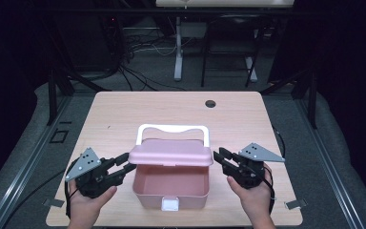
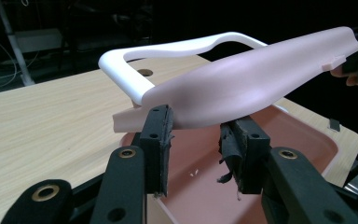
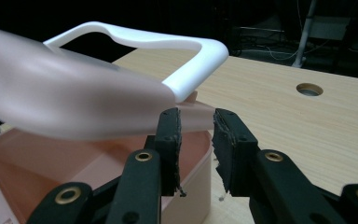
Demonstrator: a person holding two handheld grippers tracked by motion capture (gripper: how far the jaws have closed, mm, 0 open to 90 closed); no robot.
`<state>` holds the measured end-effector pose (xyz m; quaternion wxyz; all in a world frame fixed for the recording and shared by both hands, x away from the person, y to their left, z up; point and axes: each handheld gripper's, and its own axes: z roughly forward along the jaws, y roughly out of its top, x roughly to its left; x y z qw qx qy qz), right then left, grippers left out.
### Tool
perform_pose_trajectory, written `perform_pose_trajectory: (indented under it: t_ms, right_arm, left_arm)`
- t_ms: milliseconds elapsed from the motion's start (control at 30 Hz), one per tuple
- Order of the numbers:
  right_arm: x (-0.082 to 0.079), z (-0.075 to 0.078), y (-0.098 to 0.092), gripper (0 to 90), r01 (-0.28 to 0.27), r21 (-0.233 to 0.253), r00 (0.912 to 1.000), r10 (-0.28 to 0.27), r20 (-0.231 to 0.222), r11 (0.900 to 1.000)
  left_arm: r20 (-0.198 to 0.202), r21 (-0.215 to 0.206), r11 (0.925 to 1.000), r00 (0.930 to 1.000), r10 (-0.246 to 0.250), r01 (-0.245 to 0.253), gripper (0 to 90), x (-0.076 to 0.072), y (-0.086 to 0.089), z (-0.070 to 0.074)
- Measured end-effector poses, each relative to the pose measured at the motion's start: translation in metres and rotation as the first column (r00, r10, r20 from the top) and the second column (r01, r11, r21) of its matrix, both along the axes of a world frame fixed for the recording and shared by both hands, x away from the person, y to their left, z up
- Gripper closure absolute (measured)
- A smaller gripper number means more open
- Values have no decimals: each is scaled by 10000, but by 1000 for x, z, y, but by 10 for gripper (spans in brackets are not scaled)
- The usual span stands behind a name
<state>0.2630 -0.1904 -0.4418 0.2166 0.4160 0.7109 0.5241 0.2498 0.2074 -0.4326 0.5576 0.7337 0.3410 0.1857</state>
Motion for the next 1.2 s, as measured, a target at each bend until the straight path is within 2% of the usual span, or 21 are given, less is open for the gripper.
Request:
perform_pose_trajectory:
  t_ms: [100, 233, 467, 667, 800, 933, 1200]
  right_arm:
    - [0, -2, 1, 712, -21, -143, 10000, 21, -21, 9999]
    - [0, -5, 4, 723, -75, -245, 9999, 73, -73, 9997]
    - [1, -8, 6, 724, -223, -327, 9996, 217, -164, 9992]
    - [2, -7, 15, 730, 24, -410, 9997, -13, 258, 9992]
    - [4, -5, 18, 747, 283, -436, 9980, -258, 575, 9986]
    - [4, -5, 21, 750, 515, -458, 9950, -473, 877, 9976]
    - [9, -4, 25, 762, 828, -471, 9914, -775, 1052, 9955]
  left_arm:
    - [72, 11, 10000, 10000, -3, 3, 632, 2, -1, 3]
    - [-90, -81, 10000, 10000, 15, -16, 630, 6, -1, 5]
    - [-106, -56, 10000, 9999, -80, 80, 631, 8, -4, 7]
    - [-55, -56, 9999, 9999, -121, 121, 631, 8, -7, 8]
    - [-134, -314, 9994, 9998, -133, 129, 634, 10, -5, 10]
    - [-135, -392, 9992, 9999, -99, 93, 641, 14, -4, 11]
    - [-72, -243, 9997, 9999, 74, -76, 633, 20, -5, 11]
